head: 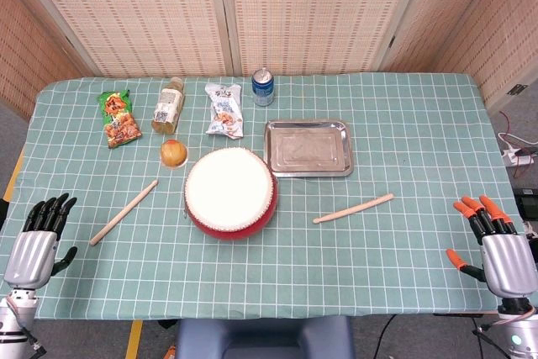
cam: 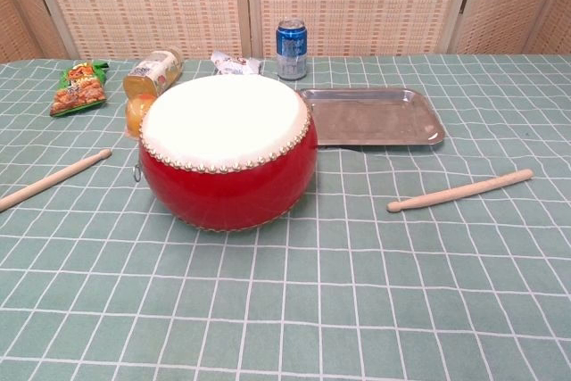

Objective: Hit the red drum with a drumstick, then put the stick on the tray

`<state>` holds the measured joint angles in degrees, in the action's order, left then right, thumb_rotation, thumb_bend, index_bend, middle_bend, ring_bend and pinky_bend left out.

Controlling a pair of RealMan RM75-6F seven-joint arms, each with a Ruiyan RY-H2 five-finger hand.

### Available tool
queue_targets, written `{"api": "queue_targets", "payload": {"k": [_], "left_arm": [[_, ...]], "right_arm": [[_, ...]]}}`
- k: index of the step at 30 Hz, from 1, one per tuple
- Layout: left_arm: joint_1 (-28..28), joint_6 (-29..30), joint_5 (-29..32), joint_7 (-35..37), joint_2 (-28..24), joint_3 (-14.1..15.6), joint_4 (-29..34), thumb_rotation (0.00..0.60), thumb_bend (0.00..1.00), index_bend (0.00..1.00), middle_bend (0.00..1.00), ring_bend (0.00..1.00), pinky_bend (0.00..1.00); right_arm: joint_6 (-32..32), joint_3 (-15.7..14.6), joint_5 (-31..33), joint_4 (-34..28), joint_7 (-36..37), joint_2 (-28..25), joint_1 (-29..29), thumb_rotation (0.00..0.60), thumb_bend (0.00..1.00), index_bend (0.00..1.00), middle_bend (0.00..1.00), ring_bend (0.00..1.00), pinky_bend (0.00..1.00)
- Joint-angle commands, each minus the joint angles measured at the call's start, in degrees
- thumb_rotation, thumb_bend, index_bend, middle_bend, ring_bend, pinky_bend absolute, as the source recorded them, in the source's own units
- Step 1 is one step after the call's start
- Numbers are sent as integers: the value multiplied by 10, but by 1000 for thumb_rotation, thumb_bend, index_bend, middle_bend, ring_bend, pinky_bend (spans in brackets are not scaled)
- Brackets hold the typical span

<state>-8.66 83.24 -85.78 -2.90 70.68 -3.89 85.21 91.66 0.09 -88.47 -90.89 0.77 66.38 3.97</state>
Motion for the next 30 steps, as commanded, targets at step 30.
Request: {"api": "queue_targets", "payload": {"k": [30], "left_arm": [[15,17,1,15,-2,10,-6,600,241,0,10,0,24]], "right_arm": [[-268,44,16,26,-76,53,158,600,185,368,141,84,222]]}}
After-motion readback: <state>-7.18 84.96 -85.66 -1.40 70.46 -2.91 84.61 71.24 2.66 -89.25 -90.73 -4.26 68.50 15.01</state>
